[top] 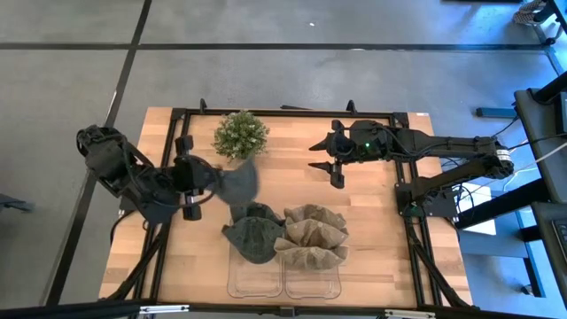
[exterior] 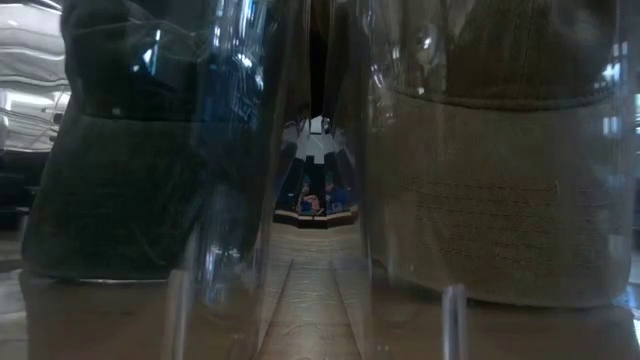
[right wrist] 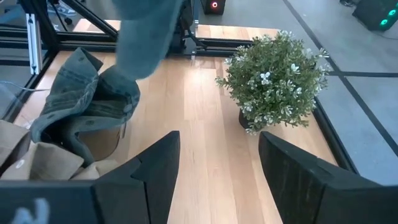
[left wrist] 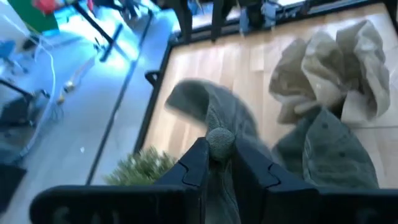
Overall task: Pick & Place hat
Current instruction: Put the black cap into the left transparent bin
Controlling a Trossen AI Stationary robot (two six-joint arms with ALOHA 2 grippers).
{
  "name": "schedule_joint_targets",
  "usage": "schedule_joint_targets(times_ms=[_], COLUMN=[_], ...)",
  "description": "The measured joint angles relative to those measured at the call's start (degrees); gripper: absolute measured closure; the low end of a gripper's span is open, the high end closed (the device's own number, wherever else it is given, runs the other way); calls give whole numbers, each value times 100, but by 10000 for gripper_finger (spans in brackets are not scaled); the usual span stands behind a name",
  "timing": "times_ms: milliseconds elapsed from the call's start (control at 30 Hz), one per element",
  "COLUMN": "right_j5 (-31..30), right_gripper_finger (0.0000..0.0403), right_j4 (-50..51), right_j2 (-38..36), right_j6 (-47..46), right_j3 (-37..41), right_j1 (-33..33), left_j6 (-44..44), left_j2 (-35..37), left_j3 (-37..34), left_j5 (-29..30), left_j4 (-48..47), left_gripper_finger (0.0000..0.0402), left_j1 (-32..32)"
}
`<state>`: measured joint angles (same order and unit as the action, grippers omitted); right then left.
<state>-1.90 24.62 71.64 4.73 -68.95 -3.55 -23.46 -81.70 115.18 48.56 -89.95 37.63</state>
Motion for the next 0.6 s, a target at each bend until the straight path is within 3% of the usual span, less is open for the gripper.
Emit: schedule_joint_targets(times_ms=[333,600], right_j5=[-1,-1], right_gripper_finger=[184,184], right_j4=[7,82], right_j2=[0,0], right_j6=[-17,-20], right_j3=[0,-1], right_j1=[0,0], left_j6=[1138,789], left_j2=[-735,-1265], left_j3=[1233,1552], left_j5=[-181,-508], left_j4=[816,1047], left_gripper_finger=[360,360], left_j1=[0,109])
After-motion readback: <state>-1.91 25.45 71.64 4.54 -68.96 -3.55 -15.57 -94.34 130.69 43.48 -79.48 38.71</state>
